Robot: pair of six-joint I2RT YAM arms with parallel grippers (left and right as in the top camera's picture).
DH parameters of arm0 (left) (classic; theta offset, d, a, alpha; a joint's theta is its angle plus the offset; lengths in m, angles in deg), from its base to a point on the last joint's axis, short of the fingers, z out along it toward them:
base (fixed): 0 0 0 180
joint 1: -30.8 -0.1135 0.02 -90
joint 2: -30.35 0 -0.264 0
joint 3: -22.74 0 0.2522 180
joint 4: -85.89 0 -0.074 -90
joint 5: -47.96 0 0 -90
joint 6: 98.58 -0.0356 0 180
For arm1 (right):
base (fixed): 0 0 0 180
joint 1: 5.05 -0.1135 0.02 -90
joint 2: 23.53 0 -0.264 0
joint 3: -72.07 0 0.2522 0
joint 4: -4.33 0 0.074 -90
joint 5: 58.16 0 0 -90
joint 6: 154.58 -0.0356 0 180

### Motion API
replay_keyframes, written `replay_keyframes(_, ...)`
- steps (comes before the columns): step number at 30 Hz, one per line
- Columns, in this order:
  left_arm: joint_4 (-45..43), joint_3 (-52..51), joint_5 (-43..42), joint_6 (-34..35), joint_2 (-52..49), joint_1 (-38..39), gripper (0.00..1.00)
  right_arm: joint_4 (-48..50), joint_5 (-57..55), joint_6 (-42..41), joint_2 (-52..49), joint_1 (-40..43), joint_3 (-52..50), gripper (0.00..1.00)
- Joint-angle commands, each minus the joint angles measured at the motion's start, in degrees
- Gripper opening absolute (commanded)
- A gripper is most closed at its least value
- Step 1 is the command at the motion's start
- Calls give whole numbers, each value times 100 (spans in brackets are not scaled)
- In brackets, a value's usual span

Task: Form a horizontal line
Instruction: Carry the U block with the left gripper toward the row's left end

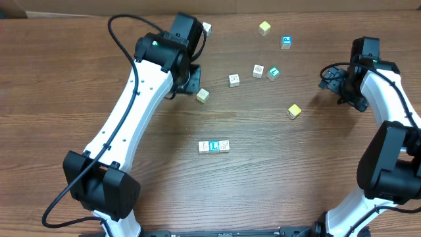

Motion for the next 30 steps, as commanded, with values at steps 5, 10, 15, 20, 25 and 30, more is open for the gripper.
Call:
replay_keyframes(5,494,-168,50,87,-70,33,29,28,-20,7,122,0,120,100)
replay_keyframes(10,688,-520,334,188,-70,26,30,28,-17,7,122,0,120,100)
replay_keyframes(15,1088,-691,398,280,-66,31,30,31,-20,7,122,0,120,100)
replay_keyframes(20,1604,-752,636,339,-7,37,26,28,-20,7,122,0,120,100)
replay_keyframes(25,1580,-1386,632,389,540,39,27,28,-17,7,122,0,120,100)
replay_keyframes(30,994,-2385,634,505,1792,37,29,28,-17,7,122,0,120,100)
